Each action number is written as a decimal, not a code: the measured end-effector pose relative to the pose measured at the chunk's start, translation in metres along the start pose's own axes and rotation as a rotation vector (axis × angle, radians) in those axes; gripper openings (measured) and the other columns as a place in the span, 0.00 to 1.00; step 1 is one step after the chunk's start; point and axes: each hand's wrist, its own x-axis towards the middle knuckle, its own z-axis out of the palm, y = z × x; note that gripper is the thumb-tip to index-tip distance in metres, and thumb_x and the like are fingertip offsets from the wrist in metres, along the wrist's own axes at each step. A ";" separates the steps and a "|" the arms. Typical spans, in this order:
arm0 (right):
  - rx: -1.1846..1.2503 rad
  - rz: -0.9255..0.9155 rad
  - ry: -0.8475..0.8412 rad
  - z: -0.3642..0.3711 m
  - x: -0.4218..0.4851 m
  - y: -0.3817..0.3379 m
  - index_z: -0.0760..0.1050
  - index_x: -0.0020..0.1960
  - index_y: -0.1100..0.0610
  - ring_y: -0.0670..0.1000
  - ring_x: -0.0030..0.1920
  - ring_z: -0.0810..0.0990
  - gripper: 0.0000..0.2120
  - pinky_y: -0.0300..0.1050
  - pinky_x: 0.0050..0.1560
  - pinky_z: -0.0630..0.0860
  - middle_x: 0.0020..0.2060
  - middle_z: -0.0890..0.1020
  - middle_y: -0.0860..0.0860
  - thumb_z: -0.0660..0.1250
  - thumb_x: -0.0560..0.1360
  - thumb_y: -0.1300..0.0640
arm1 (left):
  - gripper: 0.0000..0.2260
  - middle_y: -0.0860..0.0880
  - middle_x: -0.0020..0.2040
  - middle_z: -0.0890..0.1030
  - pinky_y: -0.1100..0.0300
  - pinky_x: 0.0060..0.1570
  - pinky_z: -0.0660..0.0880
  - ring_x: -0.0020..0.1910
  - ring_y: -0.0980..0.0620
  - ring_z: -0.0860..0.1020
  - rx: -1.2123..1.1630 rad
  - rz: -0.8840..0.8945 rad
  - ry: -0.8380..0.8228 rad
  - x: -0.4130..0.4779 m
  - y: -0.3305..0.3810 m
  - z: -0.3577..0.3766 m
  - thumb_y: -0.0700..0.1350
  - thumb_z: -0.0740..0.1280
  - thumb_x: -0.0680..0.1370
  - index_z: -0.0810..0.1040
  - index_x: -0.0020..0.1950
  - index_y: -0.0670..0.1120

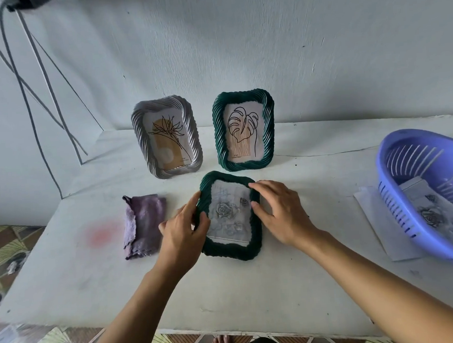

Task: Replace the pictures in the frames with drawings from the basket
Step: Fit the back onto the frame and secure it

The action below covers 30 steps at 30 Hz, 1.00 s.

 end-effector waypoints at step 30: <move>-0.155 -0.080 0.058 0.021 0.006 0.015 0.73 0.69 0.52 0.48 0.69 0.71 0.21 0.54 0.72 0.62 0.71 0.71 0.47 0.56 0.79 0.47 | 0.12 0.50 0.46 0.78 0.47 0.49 0.73 0.48 0.41 0.77 0.214 0.044 0.405 0.013 -0.056 -0.052 0.59 0.65 0.75 0.78 0.49 0.52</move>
